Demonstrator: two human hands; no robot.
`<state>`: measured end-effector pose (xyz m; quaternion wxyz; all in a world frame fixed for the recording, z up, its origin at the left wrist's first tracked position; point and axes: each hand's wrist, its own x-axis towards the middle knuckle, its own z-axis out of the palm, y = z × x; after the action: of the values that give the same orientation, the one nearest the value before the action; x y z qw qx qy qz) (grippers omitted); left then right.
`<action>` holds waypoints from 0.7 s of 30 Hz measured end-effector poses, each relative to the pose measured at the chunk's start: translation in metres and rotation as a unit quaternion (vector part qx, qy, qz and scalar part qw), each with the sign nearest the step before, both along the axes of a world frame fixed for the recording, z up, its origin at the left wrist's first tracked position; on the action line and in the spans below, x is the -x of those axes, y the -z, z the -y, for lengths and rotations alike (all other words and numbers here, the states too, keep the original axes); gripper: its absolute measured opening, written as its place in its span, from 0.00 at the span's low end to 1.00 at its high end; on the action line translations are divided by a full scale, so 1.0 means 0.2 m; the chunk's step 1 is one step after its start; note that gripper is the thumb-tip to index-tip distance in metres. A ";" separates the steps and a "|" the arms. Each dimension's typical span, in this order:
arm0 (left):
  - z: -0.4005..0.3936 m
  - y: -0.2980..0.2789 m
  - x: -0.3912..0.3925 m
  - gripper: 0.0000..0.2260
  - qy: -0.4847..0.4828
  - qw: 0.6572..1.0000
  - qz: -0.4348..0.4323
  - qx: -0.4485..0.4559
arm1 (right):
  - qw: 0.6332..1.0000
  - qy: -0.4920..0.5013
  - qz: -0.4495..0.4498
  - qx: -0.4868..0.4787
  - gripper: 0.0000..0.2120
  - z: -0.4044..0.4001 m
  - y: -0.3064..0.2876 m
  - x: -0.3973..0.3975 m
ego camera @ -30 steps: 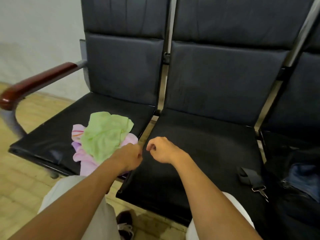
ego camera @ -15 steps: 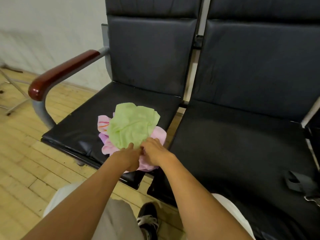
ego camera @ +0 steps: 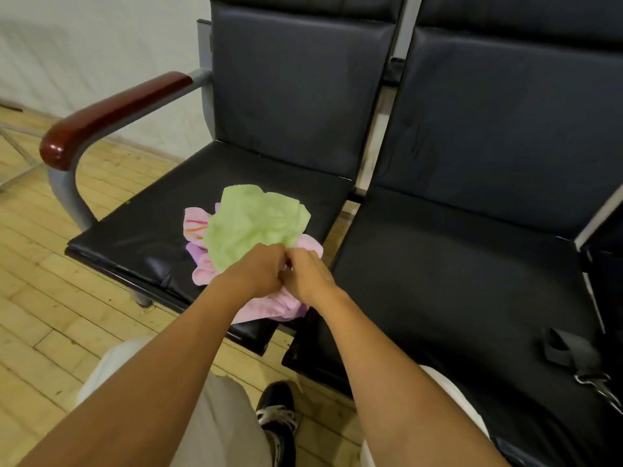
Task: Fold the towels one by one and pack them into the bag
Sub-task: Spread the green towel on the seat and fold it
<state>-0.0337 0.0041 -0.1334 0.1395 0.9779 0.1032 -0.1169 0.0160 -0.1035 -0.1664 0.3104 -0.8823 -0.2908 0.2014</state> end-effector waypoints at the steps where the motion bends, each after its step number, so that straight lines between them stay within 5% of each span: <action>1: 0.01 -0.02 -0.01 0.10 -0.005 0.999 0.025 0.024 | 0.999 0.025 -0.008 -0.039 0.05 0.02 -0.02 0.00; 6: 0.13 -0.09 -0.10 0.07 -0.015 0.990 0.137 0.008 | 0.978 0.136 0.005 -0.159 0.07 0.20 -0.15 -0.07; 11: 0.31 -0.16 -0.18 0.05 -0.027 0.968 0.250 0.026 | 0.962 0.145 -0.014 -0.233 0.14 0.42 -0.28 -0.11; 21: 0.64 -0.22 -0.30 0.11 -0.007 0.971 0.227 0.077 | 0.871 0.337 -0.020 -0.356 0.12 1.04 -0.44 -0.19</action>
<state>0.0257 -0.1236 -0.0889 0.2350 0.9644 0.0667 0.1014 0.0546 -0.3114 -0.0774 0.6586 -0.7520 -0.0221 -0.0151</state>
